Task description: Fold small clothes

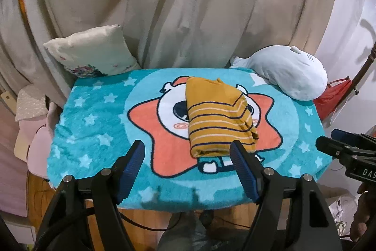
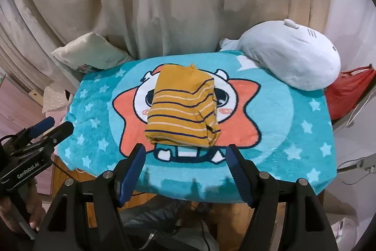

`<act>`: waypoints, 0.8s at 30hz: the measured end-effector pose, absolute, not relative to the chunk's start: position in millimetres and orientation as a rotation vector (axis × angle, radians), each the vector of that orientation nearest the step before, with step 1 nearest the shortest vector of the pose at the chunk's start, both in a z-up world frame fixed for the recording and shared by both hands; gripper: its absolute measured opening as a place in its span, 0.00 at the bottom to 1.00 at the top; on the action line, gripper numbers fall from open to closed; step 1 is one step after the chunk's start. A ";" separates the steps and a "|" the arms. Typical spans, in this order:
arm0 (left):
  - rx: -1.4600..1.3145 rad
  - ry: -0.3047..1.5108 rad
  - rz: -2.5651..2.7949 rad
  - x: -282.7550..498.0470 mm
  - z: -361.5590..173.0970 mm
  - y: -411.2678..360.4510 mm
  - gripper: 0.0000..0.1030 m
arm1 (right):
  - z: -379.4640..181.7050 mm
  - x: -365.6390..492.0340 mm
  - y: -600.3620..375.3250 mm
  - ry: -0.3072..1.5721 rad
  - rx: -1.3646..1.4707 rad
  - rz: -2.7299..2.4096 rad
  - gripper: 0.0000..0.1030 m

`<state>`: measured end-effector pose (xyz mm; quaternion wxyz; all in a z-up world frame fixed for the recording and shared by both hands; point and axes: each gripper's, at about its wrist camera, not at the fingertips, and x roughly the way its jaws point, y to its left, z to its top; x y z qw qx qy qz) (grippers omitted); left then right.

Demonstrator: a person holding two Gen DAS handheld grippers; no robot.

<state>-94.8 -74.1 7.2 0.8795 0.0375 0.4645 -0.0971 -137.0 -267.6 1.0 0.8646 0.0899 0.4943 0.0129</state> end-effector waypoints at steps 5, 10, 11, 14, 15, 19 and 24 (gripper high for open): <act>0.069 0.956 -0.163 -105.5 20.6 -69.2 0.72 | 15.1 -149.5 -264.9 1.011 0.157 0.012 0.73; 0.046 0.943 -0.139 -107.5 27.7 -64.1 0.74 | 19.3 -150.0 -258.2 1.001 0.147 0.019 0.73; 0.044 0.947 -0.143 -107.8 27.9 -64.2 0.74 | 19.5 -149.2 -256.8 0.999 0.140 0.021 0.73; 0.031 0.952 -0.154 -109.0 27.7 -63.6 0.74 | 21.2 -149.3 -252.5 0.998 0.122 0.015 0.73; 0.029 0.950 -0.154 -109.4 27.8 -63.0 0.74 | 22.7 -149.0 -251.8 0.994 0.115 0.012 0.73; 0.029 0.947 -0.159 -109.8 28.0 -61.5 0.74 | 26.9 -149.1 -250.3 0.982 0.102 0.002 0.73; 0.044 0.944 -0.159 -107.9 30.7 -66.2 0.74 | 29.4 -150.0 -251.1 0.974 0.093 -0.012 0.73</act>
